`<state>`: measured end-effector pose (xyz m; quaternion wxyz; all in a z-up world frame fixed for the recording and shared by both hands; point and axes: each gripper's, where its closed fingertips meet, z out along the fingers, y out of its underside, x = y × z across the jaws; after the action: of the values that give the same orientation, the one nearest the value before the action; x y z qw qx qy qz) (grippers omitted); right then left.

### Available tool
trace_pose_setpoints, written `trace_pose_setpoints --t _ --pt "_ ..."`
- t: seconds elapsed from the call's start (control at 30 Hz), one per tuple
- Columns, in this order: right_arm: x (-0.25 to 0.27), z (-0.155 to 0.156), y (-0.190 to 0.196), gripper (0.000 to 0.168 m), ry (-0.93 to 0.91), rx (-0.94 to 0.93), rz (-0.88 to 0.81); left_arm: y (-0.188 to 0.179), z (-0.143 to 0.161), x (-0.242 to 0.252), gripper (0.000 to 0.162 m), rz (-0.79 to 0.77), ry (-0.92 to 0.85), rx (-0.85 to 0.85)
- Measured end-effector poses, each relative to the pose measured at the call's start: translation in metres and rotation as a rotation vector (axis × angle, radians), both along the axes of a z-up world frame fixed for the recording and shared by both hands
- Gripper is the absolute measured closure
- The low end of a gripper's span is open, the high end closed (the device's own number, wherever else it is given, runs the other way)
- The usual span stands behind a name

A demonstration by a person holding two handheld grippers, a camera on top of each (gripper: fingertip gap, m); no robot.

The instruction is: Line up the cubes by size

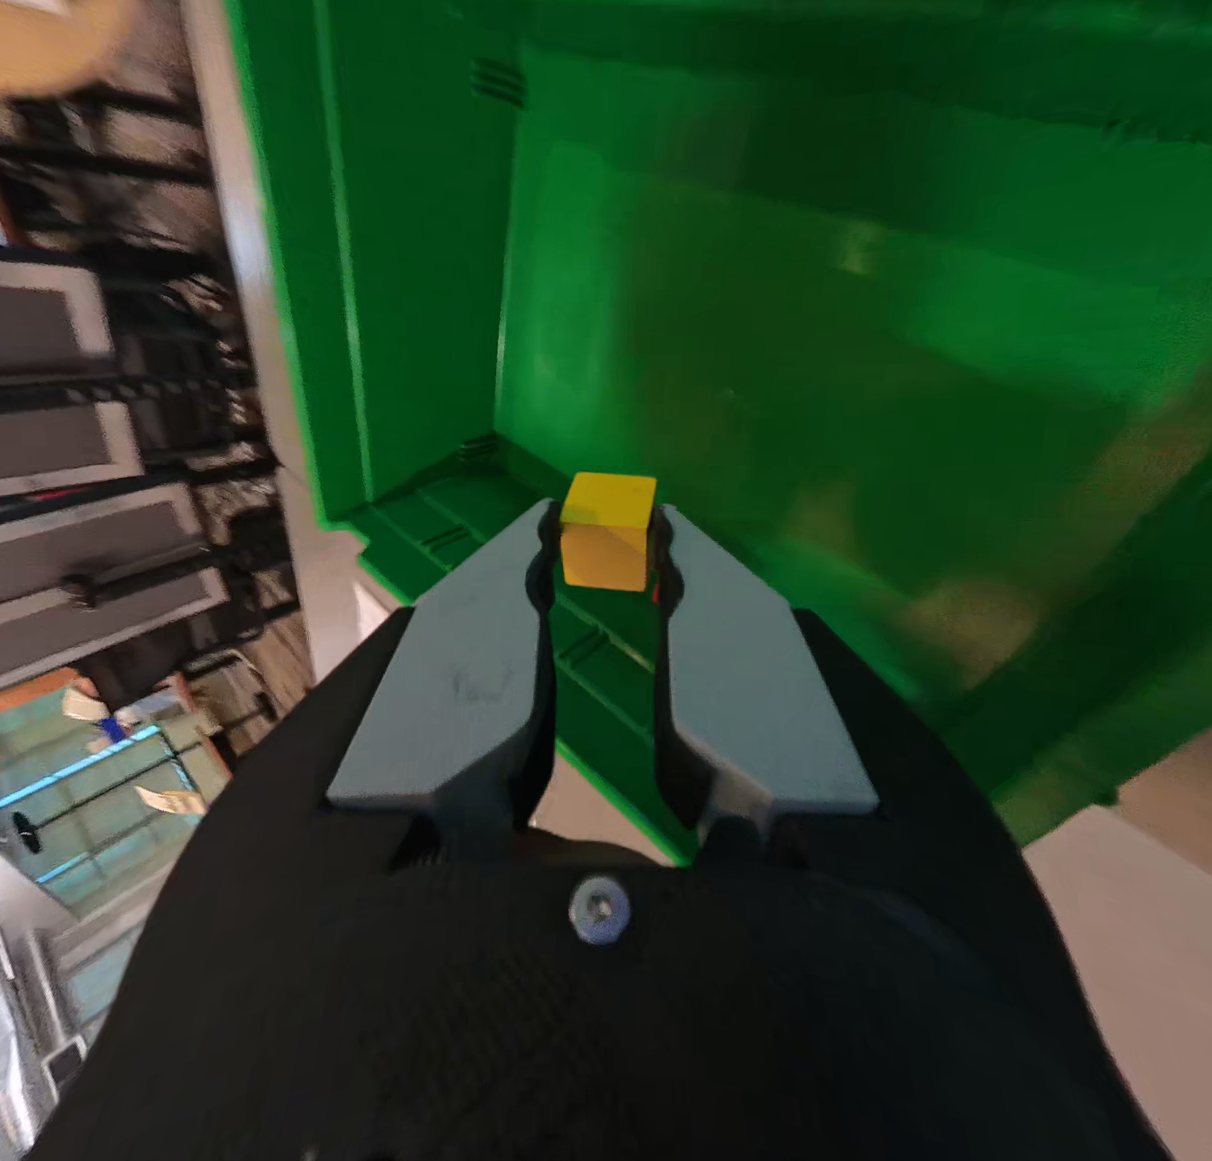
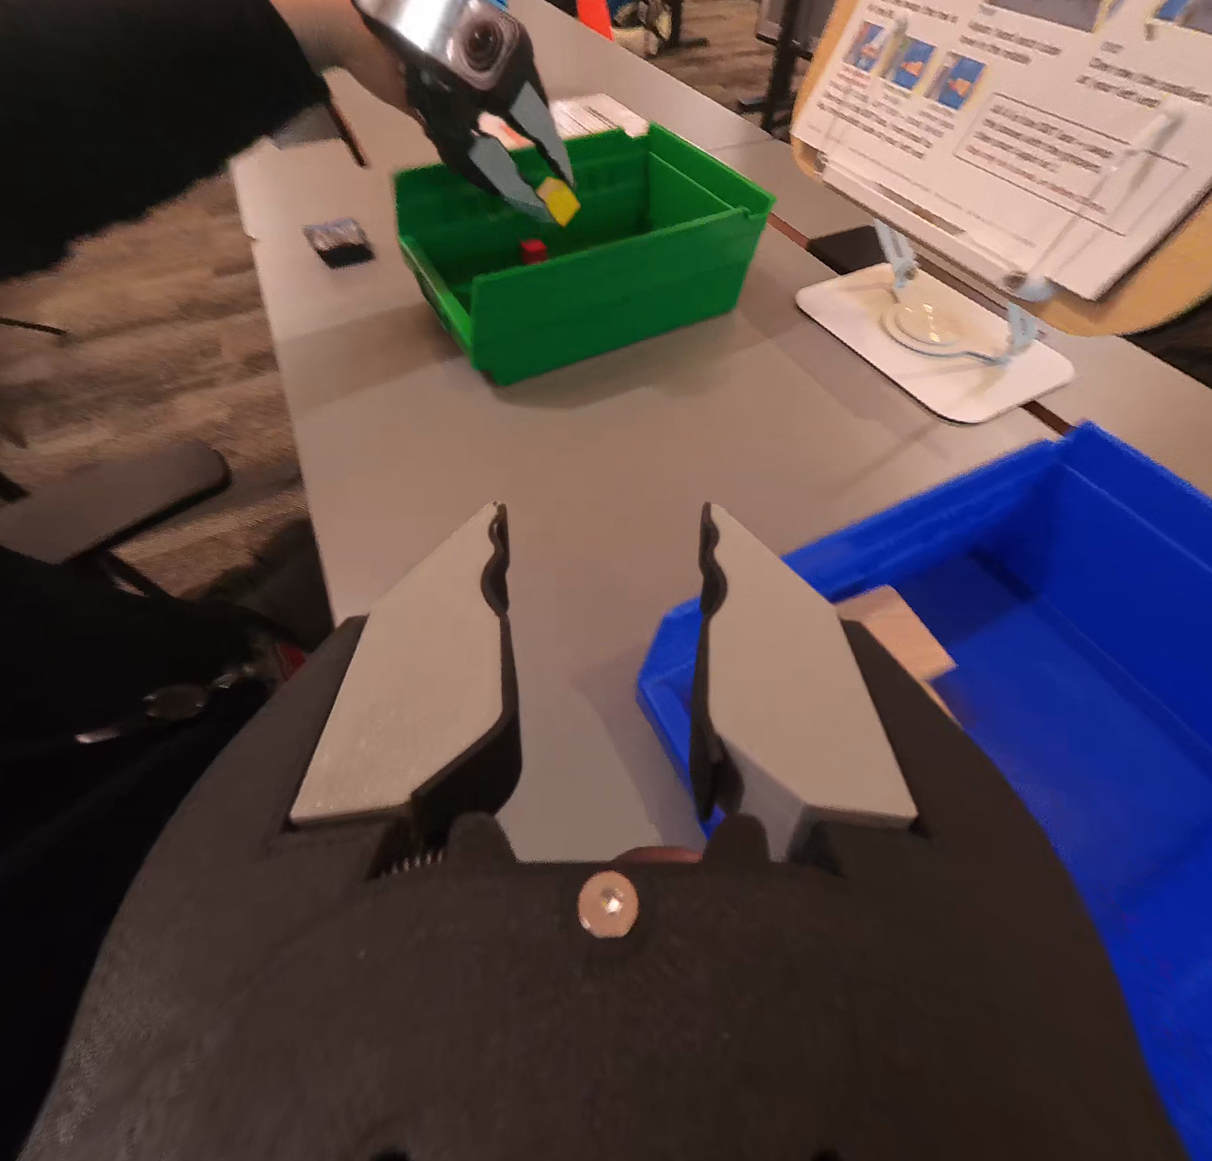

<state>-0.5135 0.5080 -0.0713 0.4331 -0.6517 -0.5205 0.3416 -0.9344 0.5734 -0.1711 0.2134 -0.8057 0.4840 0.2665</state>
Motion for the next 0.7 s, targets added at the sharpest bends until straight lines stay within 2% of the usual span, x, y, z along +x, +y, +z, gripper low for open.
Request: trace_pose_setpoints --t 0.1,0.23,0.33,0.4,0.43,0.47,0.53,0.63,0.7 --pt "-0.024 0.006 -0.024 0.11 0.079 -0.103 0.121 -0.013 0.03 0.038 0.136 -0.102 -0.056 0.158" --pt "-0.06 0.02 -0.047 0.108 0.239 -0.233 0.241 -0.046 0.07 0.117 0.136 -0.323 -0.189 0.355" --pt "-0.085 0.025 -0.066 0.107 0.35 -0.41 0.369 -0.083 0.1 0.19 0.137 -0.531 -0.373 0.485" --pt "-0.096 0.023 -0.076 0.116 0.386 -0.494 0.448 -0.108 0.114 0.23 0.137 -0.644 -0.486 0.538" --pt "-0.102 0.021 -0.076 0.124 0.409 -0.509 0.45 -0.12 0.117 0.246 0.137 -0.692 -0.519 0.551" --pt "-0.108 0.016 -0.074 0.125 0.41 -0.518 0.437 -0.129 0.119 0.259 0.137 -0.727 -0.541 0.563" --pt "-0.117 0.008 -0.075 0.105 0.4 -0.553 0.428 -0.143 0.121 0.282 0.136 -0.779 -0.573 0.591" --pt "-0.124 0.006 -0.081 0.097 0.413 -0.609 0.454 -0.154 0.117 0.303 0.136 -0.825 -0.597 0.607" --pt "-0.129 0.003 -0.082 0.1 0.41 -0.595 0.438 -0.158 0.115 0.311 0.136 -0.841 -0.629 0.605"
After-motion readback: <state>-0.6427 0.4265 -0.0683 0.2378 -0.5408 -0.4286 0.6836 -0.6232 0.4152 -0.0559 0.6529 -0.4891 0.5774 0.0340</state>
